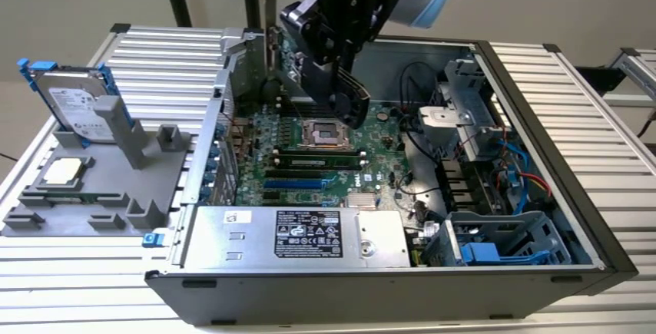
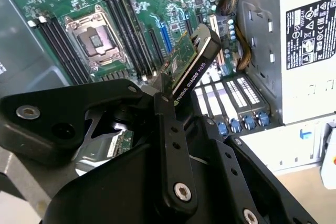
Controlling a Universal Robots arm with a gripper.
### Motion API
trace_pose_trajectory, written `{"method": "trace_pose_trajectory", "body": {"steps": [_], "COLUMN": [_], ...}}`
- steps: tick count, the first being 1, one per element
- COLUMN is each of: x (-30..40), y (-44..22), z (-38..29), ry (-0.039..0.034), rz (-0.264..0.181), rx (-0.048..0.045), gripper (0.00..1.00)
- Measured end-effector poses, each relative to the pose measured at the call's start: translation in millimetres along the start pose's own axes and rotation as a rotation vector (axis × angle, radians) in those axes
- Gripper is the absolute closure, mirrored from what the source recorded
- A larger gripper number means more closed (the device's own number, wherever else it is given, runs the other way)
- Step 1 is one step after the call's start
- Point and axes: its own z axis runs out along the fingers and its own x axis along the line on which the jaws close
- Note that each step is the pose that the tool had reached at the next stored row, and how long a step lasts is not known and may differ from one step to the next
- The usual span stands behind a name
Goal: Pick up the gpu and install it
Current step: 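Insert the gpu into the slot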
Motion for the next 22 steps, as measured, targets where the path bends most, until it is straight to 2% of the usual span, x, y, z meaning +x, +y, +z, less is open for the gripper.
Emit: {"method": "trace_pose_trajectory", "body": {"steps": [22], "x": [-9.7], "y": [-8.3], "z": [-0.5], "ry": [0.0061], "rz": [-0.120], "rx": [0.0010], "gripper": [1.00]}}
